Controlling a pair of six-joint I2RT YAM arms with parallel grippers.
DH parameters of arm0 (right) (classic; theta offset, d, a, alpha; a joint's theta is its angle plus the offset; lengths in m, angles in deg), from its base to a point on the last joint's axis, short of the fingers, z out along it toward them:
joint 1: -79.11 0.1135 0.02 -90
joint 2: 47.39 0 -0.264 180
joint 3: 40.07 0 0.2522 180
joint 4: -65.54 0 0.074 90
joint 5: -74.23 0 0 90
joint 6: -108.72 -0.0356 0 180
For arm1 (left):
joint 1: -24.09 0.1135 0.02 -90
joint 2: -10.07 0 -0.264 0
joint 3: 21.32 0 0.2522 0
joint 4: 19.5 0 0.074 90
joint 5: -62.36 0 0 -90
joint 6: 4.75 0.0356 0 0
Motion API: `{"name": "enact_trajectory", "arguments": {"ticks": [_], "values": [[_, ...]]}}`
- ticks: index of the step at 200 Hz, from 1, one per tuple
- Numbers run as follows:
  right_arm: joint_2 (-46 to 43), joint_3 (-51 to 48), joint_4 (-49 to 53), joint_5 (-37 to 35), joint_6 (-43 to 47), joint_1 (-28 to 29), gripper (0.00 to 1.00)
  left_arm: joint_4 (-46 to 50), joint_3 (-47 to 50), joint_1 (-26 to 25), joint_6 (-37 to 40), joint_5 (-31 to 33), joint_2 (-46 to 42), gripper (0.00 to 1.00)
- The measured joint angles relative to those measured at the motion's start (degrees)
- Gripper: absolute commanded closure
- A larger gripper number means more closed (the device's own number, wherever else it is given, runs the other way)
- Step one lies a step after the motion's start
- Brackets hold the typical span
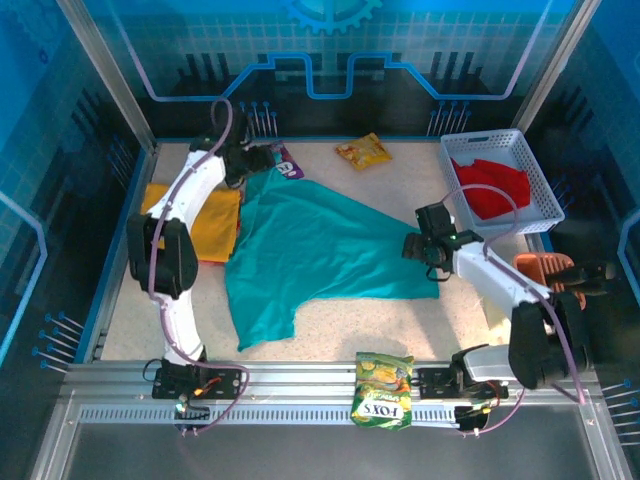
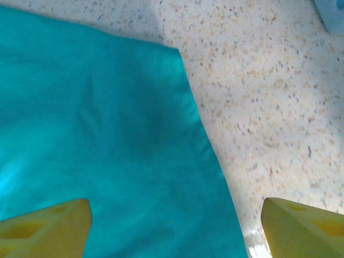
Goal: Fold and stack the t-shirts
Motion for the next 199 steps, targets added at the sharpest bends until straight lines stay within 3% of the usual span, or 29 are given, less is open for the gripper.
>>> {"name": "enact_trajectory", "arguments": {"ticks": [45, 71, 89, 114, 142, 167, 199], "values": [[13.0, 7.8, -3.6, 3.0, 0.1, -5.6, 0.18, -5.0, 20.6, -8.6, -0.2, -0.2, -12.7, 0.26], [21.2, 12.7, -4.1, 5.9, 0.2, -7.1, 0.19, -7.8, 29.9, -12.6, -1.7, -0.2, -14.2, 0.27], [25.6, 15.3, -4.1, 8.3, 0.4, -7.2, 0.27, -8.9, 35.7, -14.1, -2.9, -0.2, -14.2, 0.28], [26.4, 16.0, -3.7, 8.7, 0.3, -7.3, 0.29, -9.3, 40.7, -15.9, -4.3, -0.2, -14.4, 0.28], [26.9, 16.8, -2.9, 9.4, 1.0, -7.7, 0.55, -10.3, 43.9, -16.5, -4.7, -0.1, -16.5, 0.28], [27.1, 16.9, -3.3, 10.8, 2.1, -8.0, 0.99, -11.3, 46.5, -16.5, -5.5, 0.0, -18.8, 0.29], [23.4, 13.5, -7.1, 12.0, 4.1, -7.4, 1.00, -12.3, 48.6, -16.5, -6.6, 0.0, -19.3, 0.29]]}}
